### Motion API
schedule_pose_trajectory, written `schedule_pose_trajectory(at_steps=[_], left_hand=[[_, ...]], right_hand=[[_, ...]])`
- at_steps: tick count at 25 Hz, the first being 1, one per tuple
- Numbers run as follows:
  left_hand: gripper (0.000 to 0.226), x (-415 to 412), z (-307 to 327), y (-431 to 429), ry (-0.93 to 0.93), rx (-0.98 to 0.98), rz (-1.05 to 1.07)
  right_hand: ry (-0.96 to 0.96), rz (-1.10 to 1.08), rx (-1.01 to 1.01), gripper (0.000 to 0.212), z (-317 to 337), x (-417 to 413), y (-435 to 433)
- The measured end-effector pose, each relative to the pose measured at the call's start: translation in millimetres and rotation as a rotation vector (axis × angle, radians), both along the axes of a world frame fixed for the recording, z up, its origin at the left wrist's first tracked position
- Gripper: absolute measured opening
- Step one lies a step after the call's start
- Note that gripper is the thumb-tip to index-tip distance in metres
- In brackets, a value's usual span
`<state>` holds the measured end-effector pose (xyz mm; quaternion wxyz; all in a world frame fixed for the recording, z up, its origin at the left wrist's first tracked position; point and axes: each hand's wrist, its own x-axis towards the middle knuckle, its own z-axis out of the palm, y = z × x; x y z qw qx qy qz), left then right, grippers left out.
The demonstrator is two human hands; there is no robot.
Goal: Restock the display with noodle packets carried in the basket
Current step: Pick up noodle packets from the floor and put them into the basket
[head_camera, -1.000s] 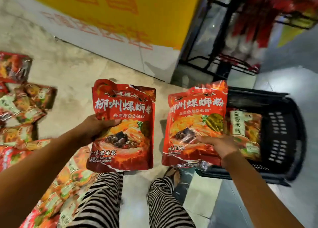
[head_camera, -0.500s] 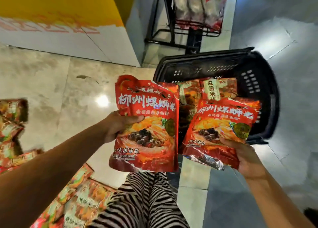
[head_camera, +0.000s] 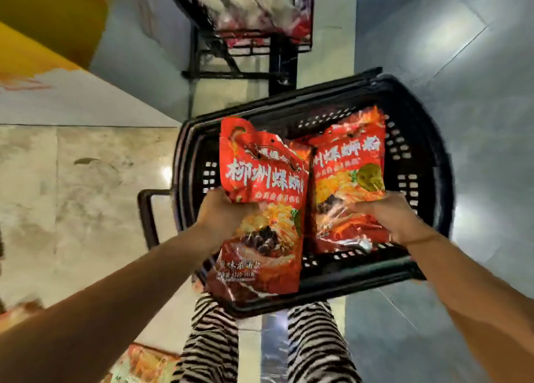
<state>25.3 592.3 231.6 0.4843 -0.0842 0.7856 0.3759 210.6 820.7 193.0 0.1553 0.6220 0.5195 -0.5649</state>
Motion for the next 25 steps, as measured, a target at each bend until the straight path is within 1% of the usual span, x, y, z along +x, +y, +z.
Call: schedule_pose_trajectory(at_steps=[2,3,5,6,7,9,10,11,13,14,15,16,17,18,20,21,25], left_hand=[[0.028,1,-29,19,-0.034,-0.065,0.053],[0.035,2,-40,24,-0.050,-0.093,0.089],[0.047,3,-59,29,-0.076,-0.155,0.188],[0.048,5,-67,29,-0.076,-0.207,0.225],[0.046,7,-72,30,-0.062,-0.265,0.256],[0.050,11,-76,31,-0.020,-0.392,0.271],[0.057,11,-77,32,0.027,-0.472,0.222],[0.068,12,-74,34,0.094,-0.564,0.152],[0.090,18,-61,42,0.294,-0.692,-0.057],[0.098,23,-54,47,0.425,-0.690,-0.212],[0.105,28,-49,52,0.533,-0.639,-0.417],[0.110,34,-45,57,0.579,-0.562,-0.621],[0.115,41,-47,59,0.564,-0.483,-0.772],[0.121,46,-52,61,0.494,-0.453,-0.867],[0.134,51,-69,55,0.310,-0.489,-0.956],[0.138,51,-80,48,0.255,-0.502,-0.978],[0.135,47,-103,14,0.260,-0.505,-1.078]], right_hand=[[-0.020,0.081,0.015,0.022,-14,5,31],[-0.026,0.124,0.012,0.022,-17,9,40],[-0.058,0.228,0.030,0.027,-28,17,49],[-0.084,0.286,0.072,0.033,-32,21,48],[-0.115,0.330,0.128,0.045,-36,22,44],[-0.139,0.362,0.223,0.087,-39,22,32],[-0.171,0.422,0.308,0.104,-39,21,25],[-0.205,0.539,0.452,0.112,-37,18,19],[-0.187,0.854,0.773,0.114,-39,15,5],[-0.167,0.971,0.872,0.115,-41,13,-1],[-0.169,1.047,0.894,0.119,-43,9,-6],[-0.192,1.076,0.838,0.125,-44,5,-8],[-0.230,1.066,0.748,0.131,-45,0,-8],[-0.266,1.044,0.637,0.137,-49,-4,-6],[-0.285,1.000,0.461,0.147,-62,-5,2],[-0.286,1.003,0.417,0.151,-70,-5,5],[-0.308,1.028,0.308,0.155,-93,-8,6]])
